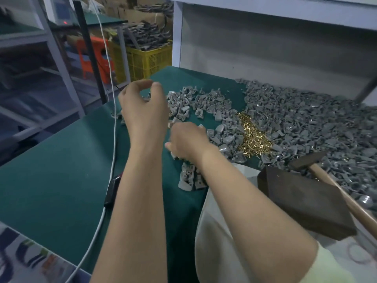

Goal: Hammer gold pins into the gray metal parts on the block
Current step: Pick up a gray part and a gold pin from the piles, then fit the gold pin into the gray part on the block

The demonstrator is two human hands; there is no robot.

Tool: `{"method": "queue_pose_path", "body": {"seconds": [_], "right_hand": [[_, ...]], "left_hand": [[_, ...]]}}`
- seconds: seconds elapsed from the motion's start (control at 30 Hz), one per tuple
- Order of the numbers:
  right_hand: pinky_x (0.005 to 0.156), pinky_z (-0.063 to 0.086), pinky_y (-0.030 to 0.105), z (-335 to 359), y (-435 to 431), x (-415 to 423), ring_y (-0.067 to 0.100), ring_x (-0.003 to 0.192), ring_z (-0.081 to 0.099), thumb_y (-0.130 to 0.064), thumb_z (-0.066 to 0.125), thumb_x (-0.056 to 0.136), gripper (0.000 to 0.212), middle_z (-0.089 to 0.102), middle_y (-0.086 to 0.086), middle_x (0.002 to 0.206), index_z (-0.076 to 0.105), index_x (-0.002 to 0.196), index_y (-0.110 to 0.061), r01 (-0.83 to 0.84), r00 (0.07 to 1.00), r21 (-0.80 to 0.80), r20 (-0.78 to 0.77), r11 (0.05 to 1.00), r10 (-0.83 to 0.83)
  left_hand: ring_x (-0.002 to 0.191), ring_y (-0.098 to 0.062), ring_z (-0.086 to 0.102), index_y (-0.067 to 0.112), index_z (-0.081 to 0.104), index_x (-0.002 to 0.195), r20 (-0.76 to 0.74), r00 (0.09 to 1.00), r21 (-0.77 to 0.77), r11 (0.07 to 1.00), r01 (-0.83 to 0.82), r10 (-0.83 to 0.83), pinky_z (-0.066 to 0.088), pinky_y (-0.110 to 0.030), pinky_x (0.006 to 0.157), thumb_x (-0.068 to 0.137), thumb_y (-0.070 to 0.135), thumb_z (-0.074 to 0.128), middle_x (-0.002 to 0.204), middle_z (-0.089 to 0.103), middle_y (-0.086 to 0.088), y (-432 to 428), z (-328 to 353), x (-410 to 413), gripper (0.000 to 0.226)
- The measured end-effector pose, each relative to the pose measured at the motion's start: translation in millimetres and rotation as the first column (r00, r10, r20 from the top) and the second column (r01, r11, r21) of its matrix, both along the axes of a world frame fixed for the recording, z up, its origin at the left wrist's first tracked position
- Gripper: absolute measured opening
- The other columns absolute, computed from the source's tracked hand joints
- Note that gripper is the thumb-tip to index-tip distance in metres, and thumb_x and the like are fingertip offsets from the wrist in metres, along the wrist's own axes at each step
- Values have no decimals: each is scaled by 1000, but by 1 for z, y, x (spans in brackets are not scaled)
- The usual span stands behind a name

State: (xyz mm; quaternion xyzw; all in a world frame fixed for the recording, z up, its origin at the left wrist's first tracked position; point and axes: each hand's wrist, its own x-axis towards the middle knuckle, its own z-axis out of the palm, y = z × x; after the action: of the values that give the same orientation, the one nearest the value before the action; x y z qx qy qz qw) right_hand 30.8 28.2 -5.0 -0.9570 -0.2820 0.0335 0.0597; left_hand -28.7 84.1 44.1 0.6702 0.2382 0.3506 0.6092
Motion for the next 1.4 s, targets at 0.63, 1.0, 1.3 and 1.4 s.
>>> {"method": "queue_pose_path", "body": {"seconds": [0.63,1.0,1.3,1.4], "right_hand": [[77,39,22,19,-117,-7,16,93,59,-22,58,91,21,67,-4,104,66,110,-22,129,991,355,-76,926,-109],[54,44,25,55,-238,-58,8,53,54,-12,52,90,9,62,-4,63,61,87,-15,261,965,452,-141,853,-220],[55,50,22,31,-290,-86,9,55,61,-7,66,85,14,65,2,66,55,88,-15,414,907,749,-288,518,-308],[78,55,35,16,-288,-83,18,77,66,-9,68,84,17,68,1,79,61,80,-24,344,917,791,-167,507,-362]], "left_hand": [[85,0,54,24,57,99,-80,971,41,973,227,-223,38,-18,67,93,25,49,111,59,2,-49,-21,2,10],[95,-11,64,14,67,101,-201,603,266,549,792,-772,50,-31,92,91,15,61,100,71,-3,-153,-10,-11,11],[84,-21,69,8,66,90,-198,543,271,487,830,-816,56,-42,83,93,12,57,87,72,-9,-197,-38,-12,10],[66,-13,70,5,63,97,-133,551,158,531,833,-824,59,-27,65,94,9,54,75,71,-5,-199,-45,-10,10]]}}
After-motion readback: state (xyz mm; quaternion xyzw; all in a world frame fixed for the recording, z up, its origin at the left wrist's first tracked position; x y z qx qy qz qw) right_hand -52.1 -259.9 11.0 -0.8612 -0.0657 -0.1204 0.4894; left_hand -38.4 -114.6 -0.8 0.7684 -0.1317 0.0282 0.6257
